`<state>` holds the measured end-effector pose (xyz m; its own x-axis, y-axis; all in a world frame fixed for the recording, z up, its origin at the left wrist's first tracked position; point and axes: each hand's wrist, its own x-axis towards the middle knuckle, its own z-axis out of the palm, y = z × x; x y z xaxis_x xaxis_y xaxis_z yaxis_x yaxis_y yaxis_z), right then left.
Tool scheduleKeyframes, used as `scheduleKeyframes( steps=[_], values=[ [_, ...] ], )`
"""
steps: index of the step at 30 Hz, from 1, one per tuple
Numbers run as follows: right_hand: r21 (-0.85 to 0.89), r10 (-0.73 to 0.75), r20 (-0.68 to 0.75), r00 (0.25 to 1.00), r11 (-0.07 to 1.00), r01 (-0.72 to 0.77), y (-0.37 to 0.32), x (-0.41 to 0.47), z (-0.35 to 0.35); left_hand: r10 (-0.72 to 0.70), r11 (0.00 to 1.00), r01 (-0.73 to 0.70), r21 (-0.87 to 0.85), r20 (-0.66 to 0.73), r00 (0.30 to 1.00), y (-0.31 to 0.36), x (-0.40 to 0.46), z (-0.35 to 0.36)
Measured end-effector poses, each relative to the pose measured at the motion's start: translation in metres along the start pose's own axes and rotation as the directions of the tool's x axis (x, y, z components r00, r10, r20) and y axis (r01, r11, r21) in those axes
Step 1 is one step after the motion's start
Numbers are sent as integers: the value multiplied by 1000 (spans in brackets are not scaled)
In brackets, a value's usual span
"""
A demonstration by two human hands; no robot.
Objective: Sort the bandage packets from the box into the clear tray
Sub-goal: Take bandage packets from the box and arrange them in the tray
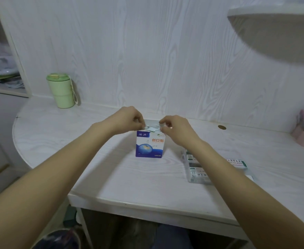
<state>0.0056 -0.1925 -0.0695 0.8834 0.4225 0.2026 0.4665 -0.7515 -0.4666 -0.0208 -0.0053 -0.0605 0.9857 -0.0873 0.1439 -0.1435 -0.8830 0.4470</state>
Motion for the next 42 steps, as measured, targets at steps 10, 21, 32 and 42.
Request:
scheduleKeyframes(
  steps=[10,21,32,42],
  values=[
    [10,26,-14,1000,1000,-26,-3,-1,3,-30,950,11,314,54,998,19,20,4],
    [103,-35,-79,996,994,43,-20,7,4,125,975,-110,193,-71,990,21,7,-15],
    [692,124,-206,971,720,55,-28,12,-7,43,929,-153,-336,-313,949,20,-5,2],
    [815,115,-154,981,576,60,14,-41,-50,130,694,-70,-716,29,991,88,-25,20]
  ],
)
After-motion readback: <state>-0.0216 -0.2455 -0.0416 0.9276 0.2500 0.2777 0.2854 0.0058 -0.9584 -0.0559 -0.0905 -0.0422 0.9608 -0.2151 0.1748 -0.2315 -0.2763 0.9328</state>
